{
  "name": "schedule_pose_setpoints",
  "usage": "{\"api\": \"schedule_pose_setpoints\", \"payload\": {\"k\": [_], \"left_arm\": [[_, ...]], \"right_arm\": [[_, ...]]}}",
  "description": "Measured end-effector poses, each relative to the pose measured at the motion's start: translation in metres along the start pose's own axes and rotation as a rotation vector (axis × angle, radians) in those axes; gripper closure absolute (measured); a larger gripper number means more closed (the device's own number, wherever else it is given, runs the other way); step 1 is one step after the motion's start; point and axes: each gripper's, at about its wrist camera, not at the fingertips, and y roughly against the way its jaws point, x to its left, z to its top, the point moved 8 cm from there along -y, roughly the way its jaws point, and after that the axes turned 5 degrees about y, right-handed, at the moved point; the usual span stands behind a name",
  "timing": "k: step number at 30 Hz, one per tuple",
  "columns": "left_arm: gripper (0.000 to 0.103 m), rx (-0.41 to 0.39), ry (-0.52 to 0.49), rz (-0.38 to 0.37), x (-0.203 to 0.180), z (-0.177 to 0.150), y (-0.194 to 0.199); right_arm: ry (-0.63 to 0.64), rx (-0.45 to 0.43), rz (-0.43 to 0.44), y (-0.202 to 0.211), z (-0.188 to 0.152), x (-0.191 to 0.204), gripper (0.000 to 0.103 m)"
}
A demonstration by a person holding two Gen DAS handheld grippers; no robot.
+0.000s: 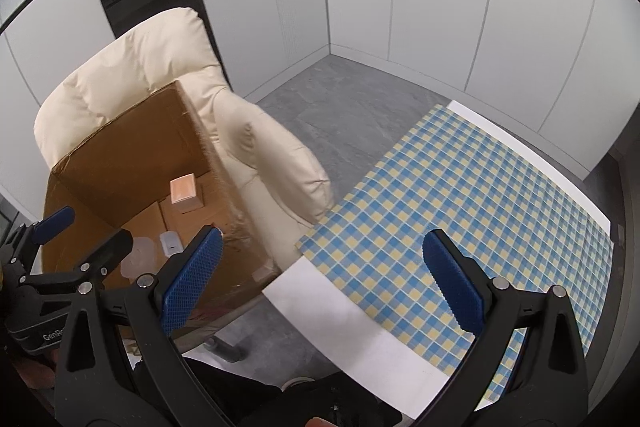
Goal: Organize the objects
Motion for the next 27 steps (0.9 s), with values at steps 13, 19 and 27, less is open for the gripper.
{"api": "schedule_pose_setpoints", "payload": {"k": [13,19,27], "left_arm": [[0.001,0.009,-0.052,-0.040,-0.048,-0.003,-0.006],[0.001,0.015,-0.068,-0.056,-0.064,-0.005,-0.008],[0.001,0.015,-0.067,-0.072,-0.081,-0.005,-0.006]], "right_arm": [[-0.065,0.002,-0.040,0.011,-0.014,-0.051,0.001],[-0.081,0.002,-0.054,0.016,-0.018,-0.065,0.001],[-0.105,0.000,-0.074,0.024,-0.024,-0.084,0.001]]}}
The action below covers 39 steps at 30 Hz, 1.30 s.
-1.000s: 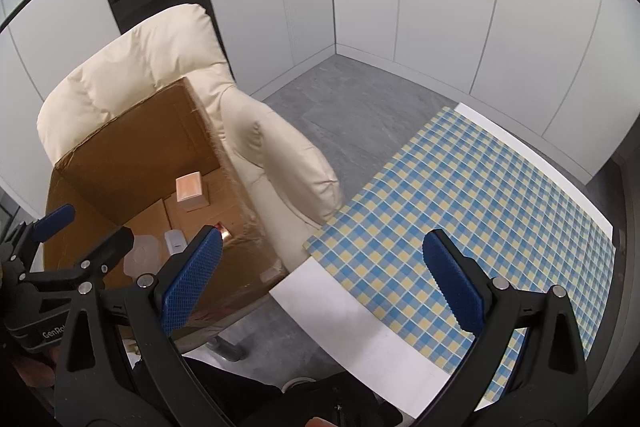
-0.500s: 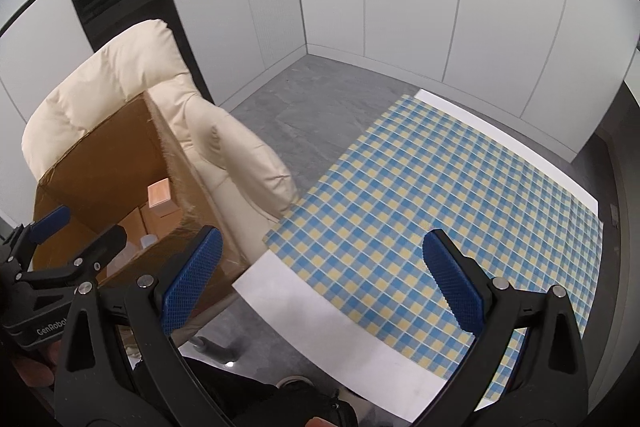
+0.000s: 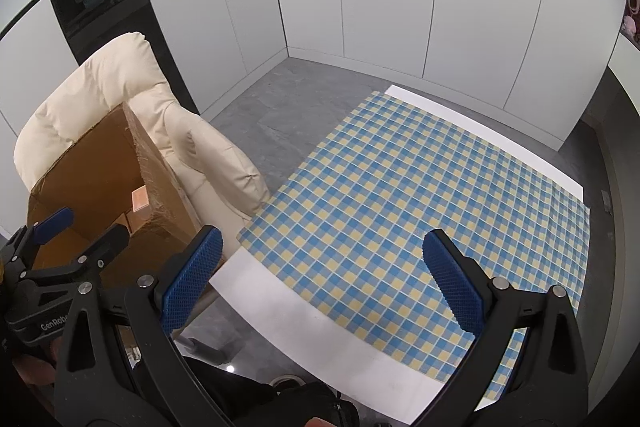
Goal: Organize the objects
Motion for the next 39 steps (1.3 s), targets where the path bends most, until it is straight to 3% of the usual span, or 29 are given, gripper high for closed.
{"api": "schedule_pose_setpoints", "payload": {"k": [10,13,22,26,31,39], "left_arm": [[0.001,0.003,-0.037,-0.001,-0.021,-0.002,0.002],[0.001,-0.022,-0.055,0.028,-0.026,-0.003,0.012],[0.001,-0.017,-0.061,-0.004,-0.044,-0.020,0.039],[0.001,-0.071,-0.051,0.022,-0.041,-0.028,0.067],[0.001,-0.067,-0.008,0.049,-0.033,-0.047,0.095],[0.001,-0.057,-0.081,0.030,-0.030,-0.078,0.133]], "right_arm": [[-0.030,-0.002,-0.022,0.006,-0.004,-0.020,0.001],[-0.039,-0.005,-0.024,0.011,-0.006,-0.026,0.001],[-0.021,-0.023,-0.077,0.043,-0.023,-0.045,0.001],[-0.003,-0.030,-0.101,0.060,-0.038,-0.050,0.001],[0.046,-0.047,-0.128,0.091,-0.068,-0.051,0.001],[0.076,-0.068,-0.118,0.130,-0.102,-0.050,0.001]]}}
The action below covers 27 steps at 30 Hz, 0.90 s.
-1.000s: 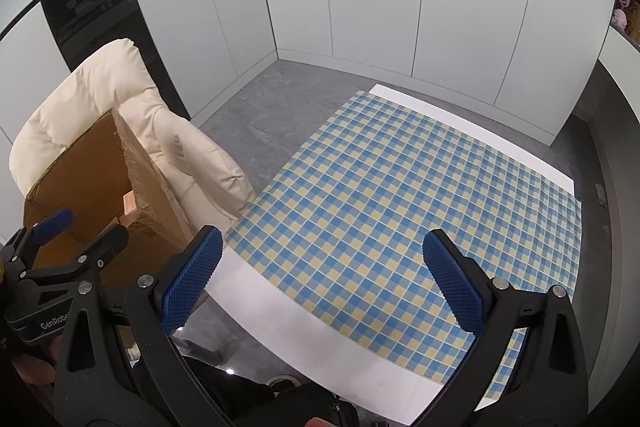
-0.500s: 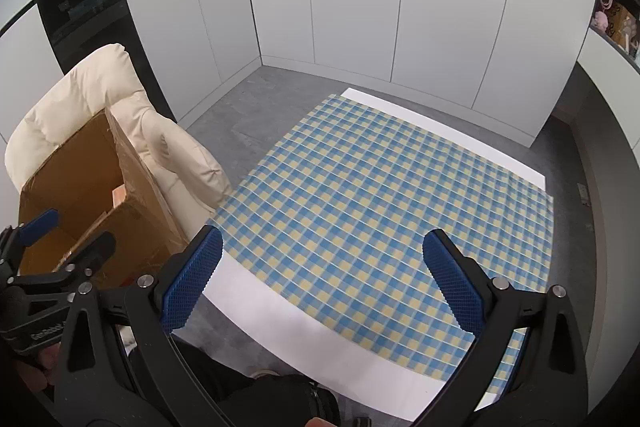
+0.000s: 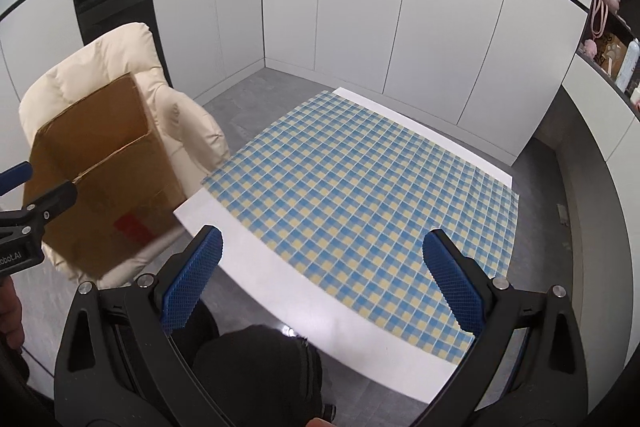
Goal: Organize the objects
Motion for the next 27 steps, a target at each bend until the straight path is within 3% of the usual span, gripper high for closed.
{"api": "schedule_pose_setpoints", "payload": {"k": [11,15,21,27], "left_arm": [[0.001,-0.004,0.004,0.031,0.008,-0.013,0.010],[0.001,0.019,0.056,0.028,0.014,-0.017,0.008],[0.001,0.062,0.062,0.014,0.013,-0.022,0.002],[0.001,0.098,0.052,-0.016,0.005,-0.029,-0.004]], "right_arm": [[-0.046,0.021,0.022,0.019,-0.017,0.008,0.001],[-0.025,-0.015,-0.001,0.025,-0.014,0.014,0.001],[-0.071,0.054,0.023,0.012,-0.021,0.011,0.001],[-0.094,0.061,0.010,0.008,-0.023,0.002,0.001]]}}
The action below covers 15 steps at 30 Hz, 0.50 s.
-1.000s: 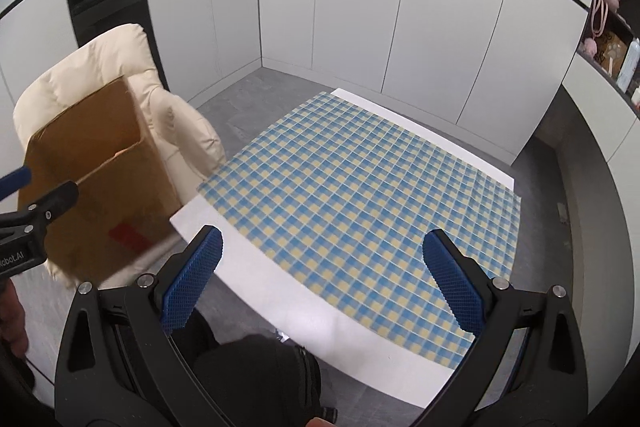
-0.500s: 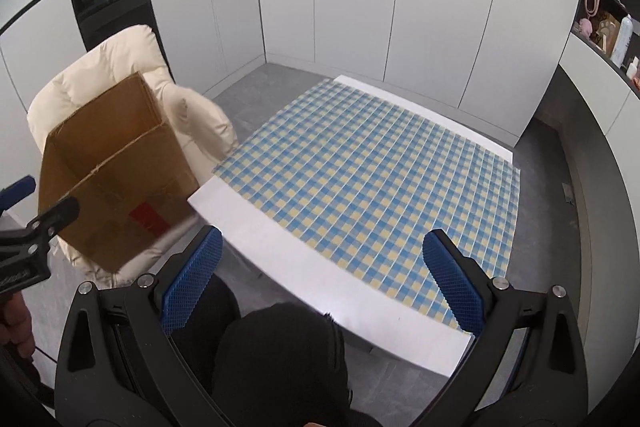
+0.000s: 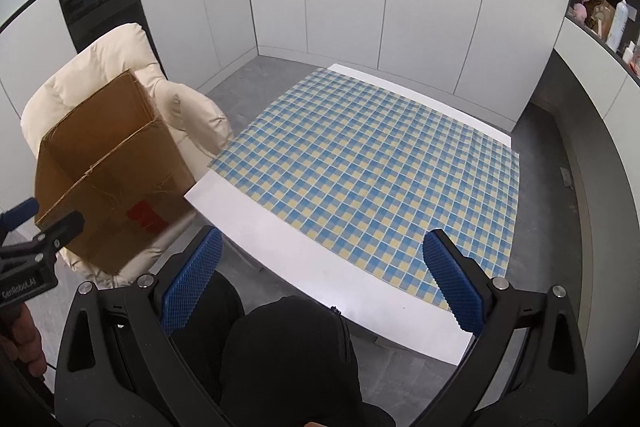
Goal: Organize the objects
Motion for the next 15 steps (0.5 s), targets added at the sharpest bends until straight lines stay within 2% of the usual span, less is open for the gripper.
{"api": "schedule_pose_setpoints", "payload": {"k": [15], "left_arm": [[0.001,-0.035,-0.033,0.002,-0.0084,0.0013,0.0055]], "right_arm": [[-0.005,-0.014,-0.030,-0.0001,0.0024,-0.0040,0.001]]}}
